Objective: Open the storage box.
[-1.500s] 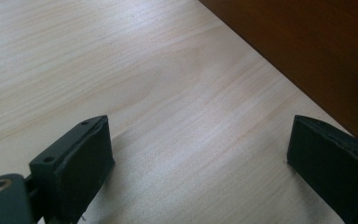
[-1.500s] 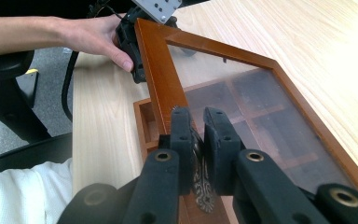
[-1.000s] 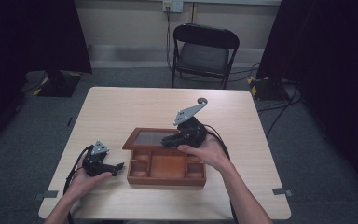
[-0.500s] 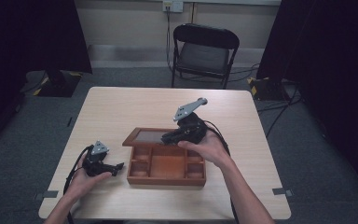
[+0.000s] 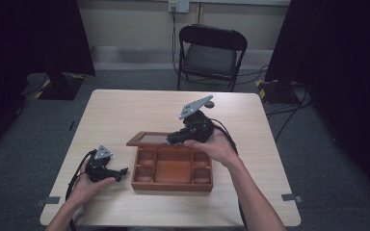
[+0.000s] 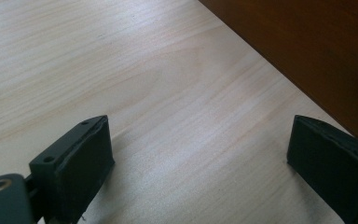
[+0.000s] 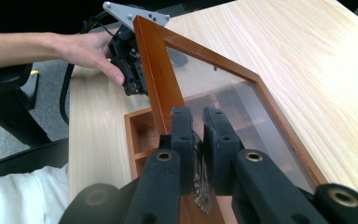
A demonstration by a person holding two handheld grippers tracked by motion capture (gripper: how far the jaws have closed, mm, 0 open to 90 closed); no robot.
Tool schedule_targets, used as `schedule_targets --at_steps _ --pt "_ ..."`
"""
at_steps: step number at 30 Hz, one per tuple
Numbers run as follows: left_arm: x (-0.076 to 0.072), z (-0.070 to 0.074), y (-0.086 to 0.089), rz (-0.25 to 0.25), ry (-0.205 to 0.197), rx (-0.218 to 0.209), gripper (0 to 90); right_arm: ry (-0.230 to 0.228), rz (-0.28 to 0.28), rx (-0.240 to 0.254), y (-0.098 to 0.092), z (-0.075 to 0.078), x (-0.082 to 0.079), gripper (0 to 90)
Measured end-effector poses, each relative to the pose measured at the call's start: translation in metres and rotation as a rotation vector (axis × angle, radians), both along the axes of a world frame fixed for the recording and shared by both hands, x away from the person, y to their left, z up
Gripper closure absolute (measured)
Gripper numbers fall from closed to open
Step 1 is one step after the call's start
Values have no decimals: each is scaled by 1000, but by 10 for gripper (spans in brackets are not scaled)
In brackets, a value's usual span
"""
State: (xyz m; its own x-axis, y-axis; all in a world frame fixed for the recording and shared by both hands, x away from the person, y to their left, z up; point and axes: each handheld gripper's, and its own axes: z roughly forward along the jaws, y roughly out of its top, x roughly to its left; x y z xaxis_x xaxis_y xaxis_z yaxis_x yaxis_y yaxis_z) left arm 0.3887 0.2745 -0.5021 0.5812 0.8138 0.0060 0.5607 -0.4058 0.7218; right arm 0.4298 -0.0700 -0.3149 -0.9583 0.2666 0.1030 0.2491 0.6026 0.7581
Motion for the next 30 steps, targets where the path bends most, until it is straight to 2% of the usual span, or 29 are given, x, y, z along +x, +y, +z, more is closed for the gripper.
schedule_targets --at_steps 15,21,30 --pt "0 0 0 0 0 -1 59 -1 -2 -11 1 6 5 836" --pt "0 0 0 -1 0 1 59 11 4 -6 1 7 8 836" --pt "0 0 0 -1 0 2 59 1 3 -17 2 12 11 837"
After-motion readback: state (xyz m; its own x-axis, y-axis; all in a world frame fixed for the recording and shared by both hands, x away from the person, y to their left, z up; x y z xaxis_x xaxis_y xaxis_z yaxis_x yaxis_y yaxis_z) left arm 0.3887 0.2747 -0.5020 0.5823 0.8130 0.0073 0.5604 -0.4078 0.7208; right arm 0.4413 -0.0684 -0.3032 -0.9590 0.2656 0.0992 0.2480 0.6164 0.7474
